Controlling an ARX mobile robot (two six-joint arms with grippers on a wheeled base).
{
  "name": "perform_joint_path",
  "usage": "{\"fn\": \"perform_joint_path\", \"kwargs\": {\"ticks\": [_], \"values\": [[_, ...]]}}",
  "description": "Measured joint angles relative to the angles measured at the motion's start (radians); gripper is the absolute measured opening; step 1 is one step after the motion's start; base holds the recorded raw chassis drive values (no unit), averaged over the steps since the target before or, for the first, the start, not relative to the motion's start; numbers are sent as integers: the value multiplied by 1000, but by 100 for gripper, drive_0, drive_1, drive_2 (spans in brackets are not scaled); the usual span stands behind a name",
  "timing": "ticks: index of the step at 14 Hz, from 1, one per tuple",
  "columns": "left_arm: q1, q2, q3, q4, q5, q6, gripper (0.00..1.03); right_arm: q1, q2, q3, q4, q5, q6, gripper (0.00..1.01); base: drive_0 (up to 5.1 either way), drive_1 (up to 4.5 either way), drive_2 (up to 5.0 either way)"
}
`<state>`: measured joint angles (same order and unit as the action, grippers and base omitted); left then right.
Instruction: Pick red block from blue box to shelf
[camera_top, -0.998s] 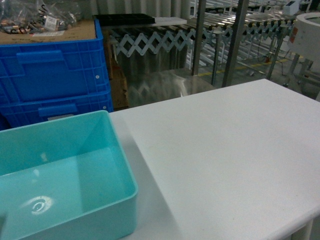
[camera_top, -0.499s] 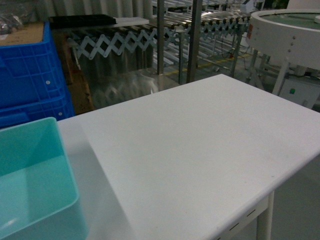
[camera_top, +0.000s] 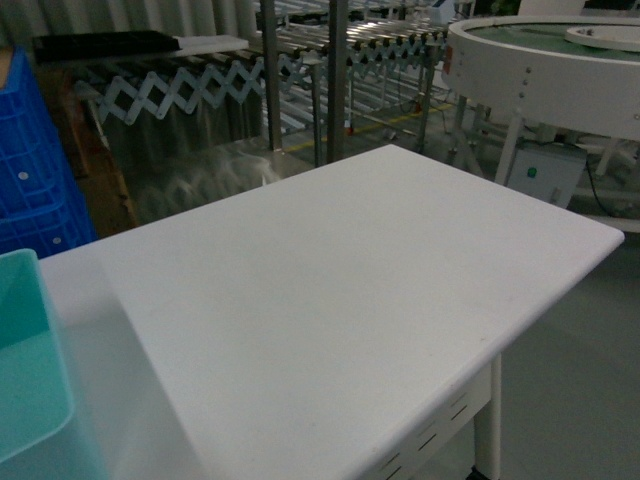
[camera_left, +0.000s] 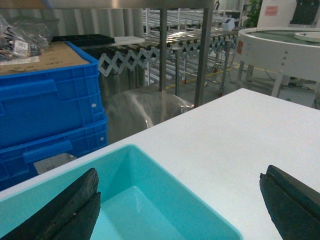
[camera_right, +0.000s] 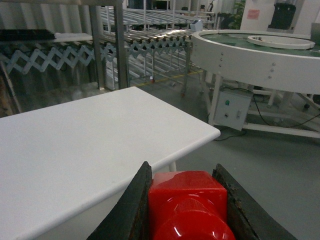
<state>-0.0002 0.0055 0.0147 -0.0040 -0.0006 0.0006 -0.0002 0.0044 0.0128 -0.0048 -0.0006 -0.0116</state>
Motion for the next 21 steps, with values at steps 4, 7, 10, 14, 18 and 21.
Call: {"fn": "perform_joint_path", "kwargs": {"ticks": [4,7,10,14,18,21], "values": [[0,0,0,0,0,0,98,0,0,0,0,0,0,28,-147,-147,-147],[0,0,0,0,0,0,98,0,0,0,0,0,0,28,-143,-143,-143],[0,0,0,0,0,0,98,0,0,0,0,0,0,28,-163,-163,-163],[0,0,0,0,0,0,98,0,0,0,0,0,0,28,-146,-146,-146],[0,0,0,0,0,0,98,0,0,0,0,0,0,28,-140,-140,-140],[0,0,0,0,0,0,98,0,0,0,0,0,0,28,-137,-137,-137]]}}
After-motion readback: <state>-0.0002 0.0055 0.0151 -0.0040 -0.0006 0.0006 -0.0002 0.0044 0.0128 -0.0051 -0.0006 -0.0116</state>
